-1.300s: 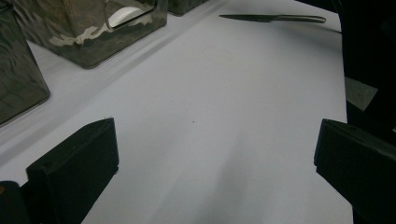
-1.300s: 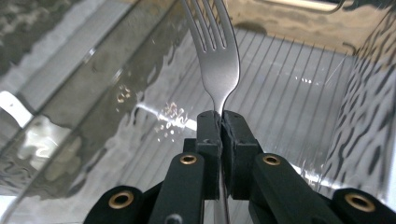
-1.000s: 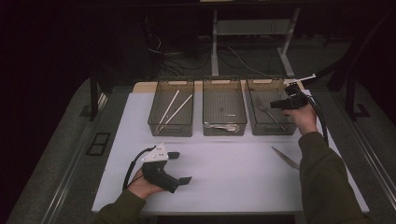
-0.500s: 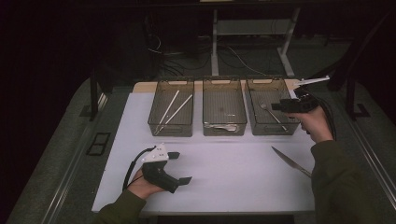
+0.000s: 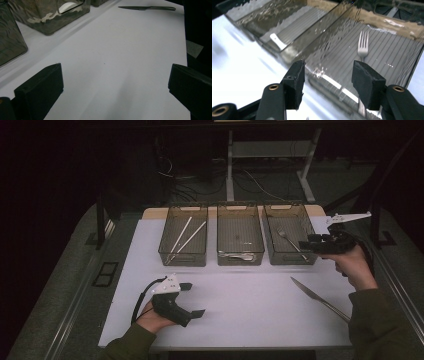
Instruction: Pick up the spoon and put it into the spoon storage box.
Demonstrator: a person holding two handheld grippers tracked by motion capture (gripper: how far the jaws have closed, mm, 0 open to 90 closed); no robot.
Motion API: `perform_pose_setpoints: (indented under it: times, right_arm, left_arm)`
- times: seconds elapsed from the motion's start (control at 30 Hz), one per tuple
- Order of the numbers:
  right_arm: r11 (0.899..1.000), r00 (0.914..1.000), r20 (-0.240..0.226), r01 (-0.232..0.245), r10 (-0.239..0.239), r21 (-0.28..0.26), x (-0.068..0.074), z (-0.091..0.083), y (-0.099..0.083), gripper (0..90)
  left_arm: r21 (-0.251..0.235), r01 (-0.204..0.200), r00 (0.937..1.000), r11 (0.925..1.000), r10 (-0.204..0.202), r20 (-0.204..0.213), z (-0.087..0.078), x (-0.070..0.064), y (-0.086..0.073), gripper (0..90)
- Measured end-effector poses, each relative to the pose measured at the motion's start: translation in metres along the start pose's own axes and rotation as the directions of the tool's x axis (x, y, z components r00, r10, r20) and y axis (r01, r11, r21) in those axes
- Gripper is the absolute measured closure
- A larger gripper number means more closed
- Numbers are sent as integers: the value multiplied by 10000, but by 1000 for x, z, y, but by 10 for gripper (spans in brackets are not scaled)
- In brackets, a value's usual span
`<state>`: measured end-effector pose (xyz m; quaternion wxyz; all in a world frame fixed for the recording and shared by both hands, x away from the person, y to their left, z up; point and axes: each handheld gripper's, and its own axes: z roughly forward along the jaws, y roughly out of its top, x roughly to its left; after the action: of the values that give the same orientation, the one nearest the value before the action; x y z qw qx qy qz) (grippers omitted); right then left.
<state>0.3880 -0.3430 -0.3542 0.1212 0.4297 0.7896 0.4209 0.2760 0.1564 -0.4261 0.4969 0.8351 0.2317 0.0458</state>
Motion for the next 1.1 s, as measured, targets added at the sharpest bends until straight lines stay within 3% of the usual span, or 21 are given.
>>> perform_pose_setpoints:
  times: [0.47, 1.1]
  right_arm:
    - [9967, 9982, -184, 575, -565, 565, 18, -13, -39, 446]
    - [9928, 9982, -70, 600, -596, 1037, 25, -33, -76, 485]
  left_arm:
    - [57, -101, 9999, 9999, 101, -87, -1, 0, 0, 0]
    - [36, -76, 9999, 10000, 76, -78, -2, 0, 0, 0]
